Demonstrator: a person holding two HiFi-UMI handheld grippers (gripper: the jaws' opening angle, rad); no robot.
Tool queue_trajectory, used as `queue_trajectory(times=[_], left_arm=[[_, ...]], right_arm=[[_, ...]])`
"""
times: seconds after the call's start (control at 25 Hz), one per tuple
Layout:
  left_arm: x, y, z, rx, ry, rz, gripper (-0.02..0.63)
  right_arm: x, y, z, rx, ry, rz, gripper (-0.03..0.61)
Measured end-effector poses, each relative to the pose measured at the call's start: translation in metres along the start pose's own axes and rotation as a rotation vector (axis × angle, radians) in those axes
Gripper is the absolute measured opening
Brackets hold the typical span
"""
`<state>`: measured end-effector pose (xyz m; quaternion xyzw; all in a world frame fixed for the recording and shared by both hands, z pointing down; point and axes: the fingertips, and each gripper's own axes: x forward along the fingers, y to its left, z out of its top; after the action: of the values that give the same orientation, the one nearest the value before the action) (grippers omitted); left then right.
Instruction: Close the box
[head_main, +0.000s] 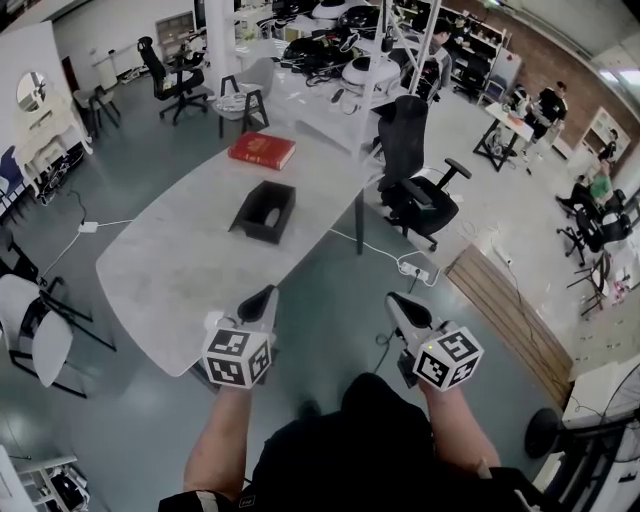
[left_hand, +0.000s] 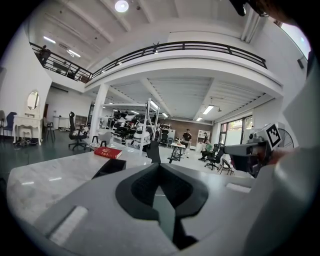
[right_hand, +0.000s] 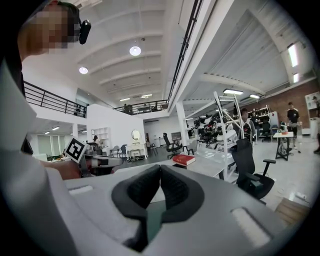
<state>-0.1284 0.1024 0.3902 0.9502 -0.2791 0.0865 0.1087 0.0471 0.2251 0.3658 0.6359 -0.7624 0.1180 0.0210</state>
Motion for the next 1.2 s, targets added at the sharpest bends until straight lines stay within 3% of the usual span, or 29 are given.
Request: queue_trajectory(times=[0.4, 0.96, 1.2], left_arm=[[0.072, 0.028, 0.012, -0.010, 0.028, 0.050, -0.003], [0.323, 0.077, 0.036, -0.052, 0.124, 0.093, -0.003], [0.382, 0.079, 0.045, -0.063, 0.154, 0.112, -0.003]], right_arm=[[0.069, -0.061, 0.006, 0.050, -0.007, 0.077, 0.003], [0.219, -0.272, 0.018, 0.127, 0.045, 0.162, 0.003], [0.257, -0.325, 0.024, 0.146, 0.070, 0.210, 0.003]])
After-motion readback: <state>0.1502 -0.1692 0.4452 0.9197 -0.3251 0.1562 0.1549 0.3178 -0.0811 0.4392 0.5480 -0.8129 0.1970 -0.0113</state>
